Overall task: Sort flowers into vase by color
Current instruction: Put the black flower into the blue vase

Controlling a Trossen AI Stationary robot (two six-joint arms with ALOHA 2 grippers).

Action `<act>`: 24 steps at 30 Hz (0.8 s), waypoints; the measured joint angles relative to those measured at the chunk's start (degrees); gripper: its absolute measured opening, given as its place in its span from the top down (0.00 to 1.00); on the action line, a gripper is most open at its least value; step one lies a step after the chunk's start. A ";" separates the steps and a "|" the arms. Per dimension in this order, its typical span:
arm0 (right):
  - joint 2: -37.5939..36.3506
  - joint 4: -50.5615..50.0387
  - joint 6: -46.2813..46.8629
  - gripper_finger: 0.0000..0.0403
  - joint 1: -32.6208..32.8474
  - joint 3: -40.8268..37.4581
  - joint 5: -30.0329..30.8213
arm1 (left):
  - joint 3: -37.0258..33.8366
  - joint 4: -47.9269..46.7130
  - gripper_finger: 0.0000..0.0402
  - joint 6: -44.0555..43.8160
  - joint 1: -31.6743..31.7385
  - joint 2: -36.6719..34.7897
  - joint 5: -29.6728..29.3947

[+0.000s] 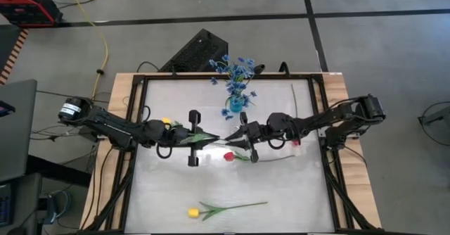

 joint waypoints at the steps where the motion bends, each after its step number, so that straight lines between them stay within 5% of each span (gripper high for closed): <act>1: -0.38 -0.88 -1.10 0.72 0.23 0.00 0.02 | 0.00 -0.01 1.00 -0.52 0.00 0.00 -0.72; 8: -7.77 -15.89 -3.61 0.44 -1.69 0.00 1.34 | 0.00 -5.79 1.00 -0.93 0.07 -3.04 -11.50; 13: -15.79 -32.58 -0.48 0.36 -4.48 0.00 1.53 | 0.00 -13.27 1.00 0.38 1.10 -7.98 -19.35; 20: -21.80 -44.26 -0.21 0.37 -4.56 -0.02 2.56 | 0.02 -19.37 1.00 -3.42 8.79 -10.79 -18.98; 24: -23.91 -44.07 -0.28 0.38 -4.31 -1.88 6.30 | 0.02 -19.79 1.00 -8.63 16.67 -7.92 -11.61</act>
